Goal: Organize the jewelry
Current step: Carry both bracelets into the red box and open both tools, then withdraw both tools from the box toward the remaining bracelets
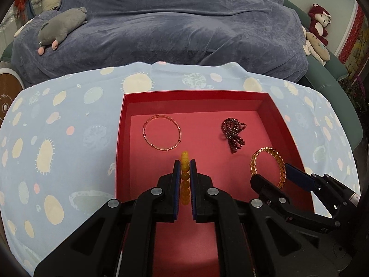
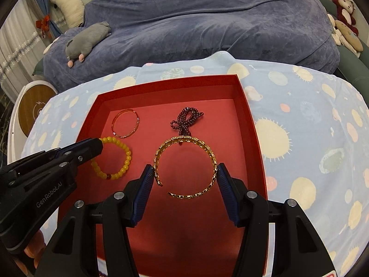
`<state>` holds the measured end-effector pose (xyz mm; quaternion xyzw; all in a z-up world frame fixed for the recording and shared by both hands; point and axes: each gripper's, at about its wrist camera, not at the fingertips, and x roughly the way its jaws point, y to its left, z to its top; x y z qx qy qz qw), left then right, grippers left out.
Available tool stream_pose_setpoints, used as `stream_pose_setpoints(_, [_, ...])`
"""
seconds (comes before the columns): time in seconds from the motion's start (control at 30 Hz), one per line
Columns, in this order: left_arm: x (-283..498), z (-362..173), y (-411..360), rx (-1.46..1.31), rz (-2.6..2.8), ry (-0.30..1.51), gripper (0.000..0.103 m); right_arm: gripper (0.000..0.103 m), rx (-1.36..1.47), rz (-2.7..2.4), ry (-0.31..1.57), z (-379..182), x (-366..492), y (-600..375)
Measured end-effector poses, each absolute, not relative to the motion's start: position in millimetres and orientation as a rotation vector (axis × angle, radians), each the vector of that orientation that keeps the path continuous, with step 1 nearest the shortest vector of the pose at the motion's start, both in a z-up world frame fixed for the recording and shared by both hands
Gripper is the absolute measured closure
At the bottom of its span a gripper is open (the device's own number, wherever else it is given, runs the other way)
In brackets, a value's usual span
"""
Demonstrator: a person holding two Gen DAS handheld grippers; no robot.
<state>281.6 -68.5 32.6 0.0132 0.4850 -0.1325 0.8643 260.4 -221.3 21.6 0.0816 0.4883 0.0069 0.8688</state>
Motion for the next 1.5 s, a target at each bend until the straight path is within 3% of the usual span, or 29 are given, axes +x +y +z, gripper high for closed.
stream_pose_setpoints(0.27, [296,17,-69,0.041,-0.262,1.035,0.094,0.047,0.173,0.000,1.039,9,274,-223])
stream_pose_setpoints(0.4, [292,19,-72,0.071,-0.241,1.012,0.070,0.046,0.180,-0.010,1.031,12,274,-224])
stream_pose_setpoints(0.43, [290,21,-72,0.075,-0.239,1.002,0.069,0.046,0.182,-0.011,1.027,13,272,-225])
stream_pose_setpoints(1.5, [165,107,-70,0.089,-0.269,0.893,0.068,0.046,0.215,-0.050,0.905,96,135,-221])
